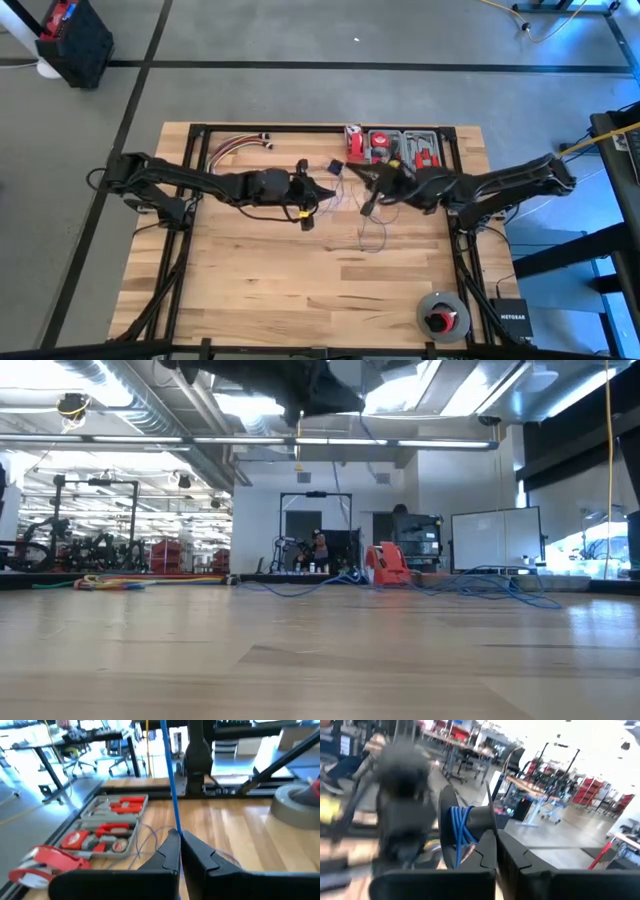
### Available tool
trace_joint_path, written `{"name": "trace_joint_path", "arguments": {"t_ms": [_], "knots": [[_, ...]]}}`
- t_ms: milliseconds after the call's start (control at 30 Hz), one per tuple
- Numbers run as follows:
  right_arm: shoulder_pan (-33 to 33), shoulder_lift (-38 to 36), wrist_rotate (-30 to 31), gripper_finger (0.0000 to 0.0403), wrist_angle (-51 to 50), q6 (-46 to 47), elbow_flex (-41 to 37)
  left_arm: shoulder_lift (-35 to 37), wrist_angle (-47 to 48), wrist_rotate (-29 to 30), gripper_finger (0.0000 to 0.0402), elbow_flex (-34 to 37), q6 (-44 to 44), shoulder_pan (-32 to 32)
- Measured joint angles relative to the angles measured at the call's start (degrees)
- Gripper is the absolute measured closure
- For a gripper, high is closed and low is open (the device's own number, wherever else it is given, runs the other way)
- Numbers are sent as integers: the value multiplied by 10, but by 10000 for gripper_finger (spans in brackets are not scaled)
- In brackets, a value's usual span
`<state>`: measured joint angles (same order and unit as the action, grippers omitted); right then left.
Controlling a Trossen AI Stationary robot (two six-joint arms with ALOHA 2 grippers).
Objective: Coil cords
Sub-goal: Coil the blue wire on the black spool
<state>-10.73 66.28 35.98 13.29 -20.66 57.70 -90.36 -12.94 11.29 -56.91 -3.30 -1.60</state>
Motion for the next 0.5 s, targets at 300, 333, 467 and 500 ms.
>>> {"name": "trace_joint_path", "arguments": {"t_ms": [300, 333, 467, 500], "knots": [[-2, -50, 4, 402, -24, -5, 6, -3, 32, -2, 400, 2, 2, 1], [-2, -52, 4, 402, -34, -3, 6, -3, 37, -2, 400, 2, 3, 1], [-2, -52, 1, 402, -88, -1, 6, -3, 46, -2, 400, 3, 4, 1], [-2, -52, -4, 402, -112, -2, 7, -3, 51, -2, 400, 3, 7, 1]]}}
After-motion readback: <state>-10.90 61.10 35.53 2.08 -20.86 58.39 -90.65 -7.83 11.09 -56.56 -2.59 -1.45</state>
